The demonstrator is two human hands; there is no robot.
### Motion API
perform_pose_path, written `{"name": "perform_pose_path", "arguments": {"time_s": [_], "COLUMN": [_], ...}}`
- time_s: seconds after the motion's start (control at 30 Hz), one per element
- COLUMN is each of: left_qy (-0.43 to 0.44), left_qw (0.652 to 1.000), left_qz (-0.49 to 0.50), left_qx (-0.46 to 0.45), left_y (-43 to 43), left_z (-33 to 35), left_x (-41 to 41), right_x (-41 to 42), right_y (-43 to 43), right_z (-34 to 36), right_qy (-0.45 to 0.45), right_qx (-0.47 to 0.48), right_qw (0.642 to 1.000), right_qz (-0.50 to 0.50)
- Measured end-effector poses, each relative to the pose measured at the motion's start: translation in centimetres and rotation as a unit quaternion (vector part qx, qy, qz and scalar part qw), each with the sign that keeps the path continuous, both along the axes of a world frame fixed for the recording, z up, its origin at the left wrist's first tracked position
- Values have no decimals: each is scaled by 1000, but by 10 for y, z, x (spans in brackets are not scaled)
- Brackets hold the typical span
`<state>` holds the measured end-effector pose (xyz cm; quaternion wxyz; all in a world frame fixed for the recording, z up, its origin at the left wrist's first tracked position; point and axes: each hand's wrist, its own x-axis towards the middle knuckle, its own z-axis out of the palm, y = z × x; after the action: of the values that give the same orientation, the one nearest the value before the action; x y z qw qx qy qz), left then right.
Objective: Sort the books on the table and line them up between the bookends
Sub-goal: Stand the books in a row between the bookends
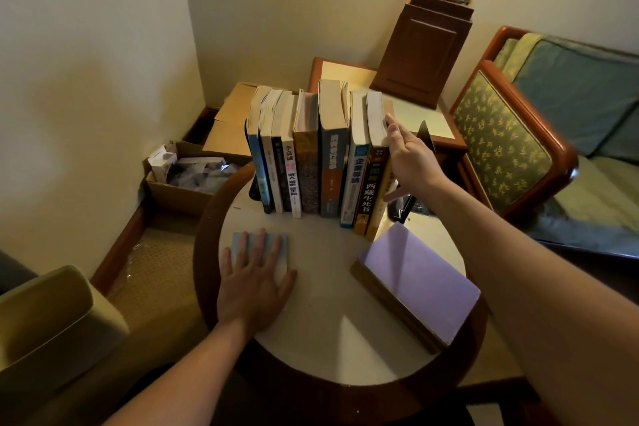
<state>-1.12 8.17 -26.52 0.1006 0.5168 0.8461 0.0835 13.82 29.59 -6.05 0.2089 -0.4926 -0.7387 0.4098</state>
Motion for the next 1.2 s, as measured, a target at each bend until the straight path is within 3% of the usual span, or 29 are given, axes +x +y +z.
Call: {"name": "perform_pose_path", "arguments": {"time_s": [0.23, 0.43, 0.53, 0.73, 0.9, 1.13, 1.2], "left_qy": [-3, 6, 6, 8, 14, -85, -154], "left_qw": [1000, 1000, 1000, 1000, 999, 991, 982], "left_qz": [-1, -2, -3, -10, -33, -106, -105], "left_qx": [-1, -8, -7, -16, -41, 11, 23], "left_y": [-2, 0, -2, -1, 5, 13, 24], "left_z": [0, 0, -3, -3, 2, 15, 18], "left_x": [0, -2, -3, -2, 5, 69, 92], "right_x": [9, 43, 60, 104, 135, 153, 155], "right_y": [-11, -33, -43, -53, -57, -56, -55], "right_z": [-4, -22, -38, -71, -85, -102, -108], "right_qy": [11, -5, -9, -195, -283, -286, -295], "right_qx": [-15, 36, -7, 11, 30, 5, 12], "right_qw": [999, 998, 1000, 979, 956, 957, 954], "right_qz": [29, 44, 23, 50, 68, 56, 54]}}
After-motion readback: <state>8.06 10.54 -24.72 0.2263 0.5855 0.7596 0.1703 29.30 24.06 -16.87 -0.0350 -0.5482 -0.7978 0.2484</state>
